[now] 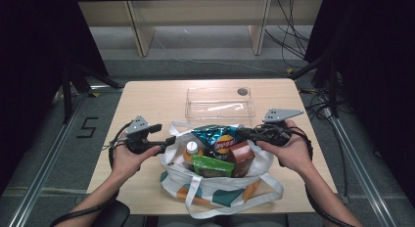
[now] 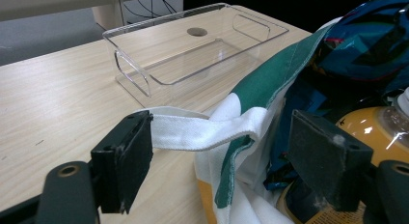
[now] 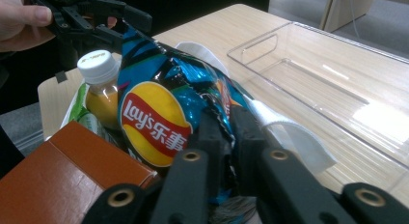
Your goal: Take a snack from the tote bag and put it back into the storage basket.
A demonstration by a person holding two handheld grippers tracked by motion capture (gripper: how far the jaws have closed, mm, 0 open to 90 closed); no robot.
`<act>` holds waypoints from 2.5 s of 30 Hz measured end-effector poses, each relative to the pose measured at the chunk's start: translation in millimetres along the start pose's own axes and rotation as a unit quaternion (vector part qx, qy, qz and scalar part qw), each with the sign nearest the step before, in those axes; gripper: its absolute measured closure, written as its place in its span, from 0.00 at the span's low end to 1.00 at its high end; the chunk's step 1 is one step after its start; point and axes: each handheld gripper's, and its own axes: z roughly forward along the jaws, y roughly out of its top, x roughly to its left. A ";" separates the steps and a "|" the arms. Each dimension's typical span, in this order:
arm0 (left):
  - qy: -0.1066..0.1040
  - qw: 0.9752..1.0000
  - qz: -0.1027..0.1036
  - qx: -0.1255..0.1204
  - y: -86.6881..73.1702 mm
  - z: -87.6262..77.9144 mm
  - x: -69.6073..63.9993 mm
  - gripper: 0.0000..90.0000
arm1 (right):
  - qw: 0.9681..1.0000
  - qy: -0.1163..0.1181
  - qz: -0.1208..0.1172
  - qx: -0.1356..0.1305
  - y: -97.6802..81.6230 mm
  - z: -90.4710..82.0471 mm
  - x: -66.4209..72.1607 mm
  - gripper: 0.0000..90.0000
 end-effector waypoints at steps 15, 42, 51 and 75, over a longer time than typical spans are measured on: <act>0.004 1.000 -0.002 -0.007 0.1 -0.5 1.0 0.25 | 0.999 -0.031 -0.007 -0.039 3.6 -6.1 9.4 1.00; 0.006 1.000 0.001 -0.009 0.6 0.5 0.2 0.25 | 0.989 -0.047 -0.001 -0.137 26.9 -28.5 25.3 1.00; 0.006 1.000 -0.002 -0.010 0.5 0.0 0.6 0.25 | 0.986 -0.056 0.007 -0.156 32.0 -33.0 24.4 1.00; 0.008 1.000 0.002 -0.014 1.3 1.3 -0.7 0.25 | 0.973 -0.081 0.003 -0.218 58.7 -48.0 21.9 1.00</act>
